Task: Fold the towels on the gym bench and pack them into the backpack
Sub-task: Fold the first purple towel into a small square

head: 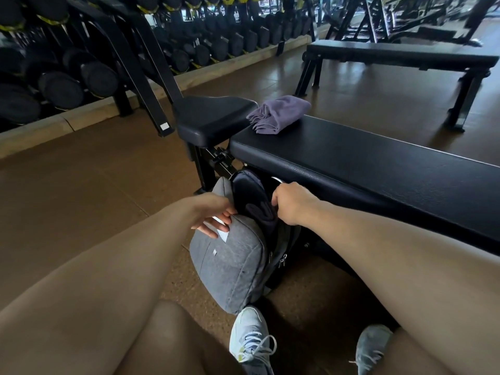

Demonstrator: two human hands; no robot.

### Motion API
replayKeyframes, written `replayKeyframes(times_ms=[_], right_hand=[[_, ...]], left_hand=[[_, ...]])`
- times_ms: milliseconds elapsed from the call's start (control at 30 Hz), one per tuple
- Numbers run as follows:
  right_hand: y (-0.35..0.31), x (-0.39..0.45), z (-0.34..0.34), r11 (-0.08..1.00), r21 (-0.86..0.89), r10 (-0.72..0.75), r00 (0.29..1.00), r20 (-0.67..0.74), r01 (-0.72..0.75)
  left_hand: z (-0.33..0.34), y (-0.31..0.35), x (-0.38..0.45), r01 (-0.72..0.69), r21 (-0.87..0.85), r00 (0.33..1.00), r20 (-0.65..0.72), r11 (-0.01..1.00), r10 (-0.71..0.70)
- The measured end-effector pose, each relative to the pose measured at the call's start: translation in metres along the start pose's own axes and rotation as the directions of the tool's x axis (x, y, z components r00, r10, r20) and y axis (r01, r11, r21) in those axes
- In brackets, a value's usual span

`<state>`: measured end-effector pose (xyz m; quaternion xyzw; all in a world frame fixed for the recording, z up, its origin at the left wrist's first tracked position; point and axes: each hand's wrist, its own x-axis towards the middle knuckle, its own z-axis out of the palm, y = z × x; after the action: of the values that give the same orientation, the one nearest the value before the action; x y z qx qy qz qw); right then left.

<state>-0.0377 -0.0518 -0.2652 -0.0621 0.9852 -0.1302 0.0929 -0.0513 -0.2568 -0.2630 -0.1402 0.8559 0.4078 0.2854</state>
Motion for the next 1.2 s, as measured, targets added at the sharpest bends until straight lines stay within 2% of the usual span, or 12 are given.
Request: replayKeyframes(times_ms=[133, 300, 467, 567, 733, 900, 1067, 1200], right_hand=[[0.006, 0.001, -0.003, 0.999, 0.029, 0.027, 0.999, -0.027, -0.026], [0.002, 0.000, 0.003, 0.994, 0.104, 0.010, 0.989, 0.147, -0.025], [-0.011, 0.013, 0.014, 0.998, 0.059, -0.023, 0.972, 0.235, 0.009], [-0.018, 0.017, 0.008, 0.999, -0.029, -0.014, 0.959, 0.283, 0.023], [-0.020, 0.024, 0.016, 0.993, -0.117, 0.026, 0.963, 0.269, 0.006], [-0.018, 0.028, 0.020, 0.997, -0.031, 0.067, 0.989, 0.134, -0.064], [-0.022, 0.027, 0.011, 0.980, 0.011, 0.187, 0.944, 0.273, -0.198], [-0.019, 0.030, 0.011, 0.949, 0.159, 0.247, 0.956, 0.159, -0.272]], left_hand=[[0.006, 0.005, 0.002, 0.000, -0.002, 1.000, -0.001, 1.000, 0.000], [0.011, 0.010, -0.002, 0.013, 0.001, 1.000, -0.010, 1.000, -0.013], [0.007, 0.006, -0.003, 0.038, -0.019, 0.999, 0.006, 0.999, -0.038], [0.004, 0.003, -0.002, 0.037, -0.030, 0.999, 0.010, 0.999, -0.037], [0.001, -0.001, 0.002, 0.037, -0.034, 0.999, 0.016, 0.999, -0.037], [-0.001, -0.002, 0.004, 0.027, -0.040, 1.000, 0.016, 0.999, -0.027], [0.000, -0.001, 0.002, 0.022, -0.038, 1.000, 0.018, 0.999, -0.021], [0.000, 0.000, 0.001, 0.017, -0.040, 1.000, 0.020, 0.999, -0.016]])
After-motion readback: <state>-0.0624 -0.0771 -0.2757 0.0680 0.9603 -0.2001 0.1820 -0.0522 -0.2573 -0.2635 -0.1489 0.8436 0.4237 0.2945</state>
